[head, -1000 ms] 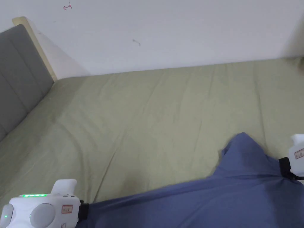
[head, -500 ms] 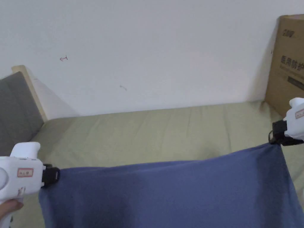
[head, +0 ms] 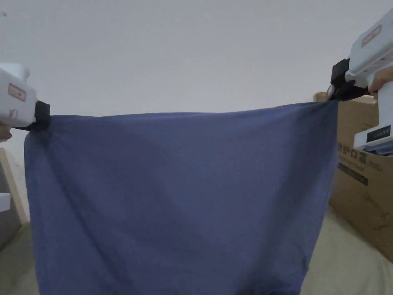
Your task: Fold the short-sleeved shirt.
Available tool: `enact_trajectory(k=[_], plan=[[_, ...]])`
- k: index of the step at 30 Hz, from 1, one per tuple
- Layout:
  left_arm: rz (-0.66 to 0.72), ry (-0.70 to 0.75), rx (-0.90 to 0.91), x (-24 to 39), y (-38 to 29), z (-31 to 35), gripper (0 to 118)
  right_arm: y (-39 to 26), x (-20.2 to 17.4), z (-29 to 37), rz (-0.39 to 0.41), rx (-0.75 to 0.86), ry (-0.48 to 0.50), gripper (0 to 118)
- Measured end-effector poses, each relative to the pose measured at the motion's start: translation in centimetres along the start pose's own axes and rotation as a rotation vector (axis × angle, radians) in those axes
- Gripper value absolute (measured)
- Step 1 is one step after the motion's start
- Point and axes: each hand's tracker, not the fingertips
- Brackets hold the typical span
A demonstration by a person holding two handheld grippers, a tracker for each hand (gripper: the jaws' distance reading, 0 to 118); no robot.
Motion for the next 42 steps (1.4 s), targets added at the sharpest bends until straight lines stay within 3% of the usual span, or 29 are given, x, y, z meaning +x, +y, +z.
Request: enact_trajectory(k=[5,7,12,15,19,25,32,33,36,42], plan=[[0.007,0.03,0.107,0.7,7.0,-1.1,0,6.4,-3.1,-0.1,0.071,0.079,-0.048,3],[-0.072,0.076,0.145,0.4,9.1,-1.7,0,8.6,-3.6,-0.2,0.042,0.074,-0.047,3],[-0.065,0.075,0.177,0.0,11.6,-1.8,0,12.0,-4.2,0.7,-0.019,0.136,-0.015,2],[-0.058,0.111,0.229,0.3,10.7,-2.3,0,11.3,-4.4,0.3,0.021,0.152,0.008,3],[-0.064,0.077,0.16,0.4,7.3,-5.3,0,6.8,-4.2,-1.6,0.058,0.069,-0.017,3],[-0.033,0.046,-0.041,2.7,-4.5,-11.2,0,-3.5,-1.1,-8.9,0.083,-0.12,-0.086,3],[0.022,0.038,-0.392,5.1,-25.6,-21.0,0,-20.9,4.6,-20.7,0.198,-0.441,-0.184,3],[0.045,0.037,-0.44,5.5,-28.6,-21.8,0,-23.9,5.9,-22.1,0.181,-0.483,-0.205,2],[0.058,0.01,-0.565,6.1,-35.6,-22.8,0,-31.6,9.6,-24.9,0.109,-0.637,-0.204,3],[0.093,-0.007,-0.665,5.1,-44.0,-19.1,0,-40.1,14.7,-23.8,0.148,-0.754,-0.198,2]])
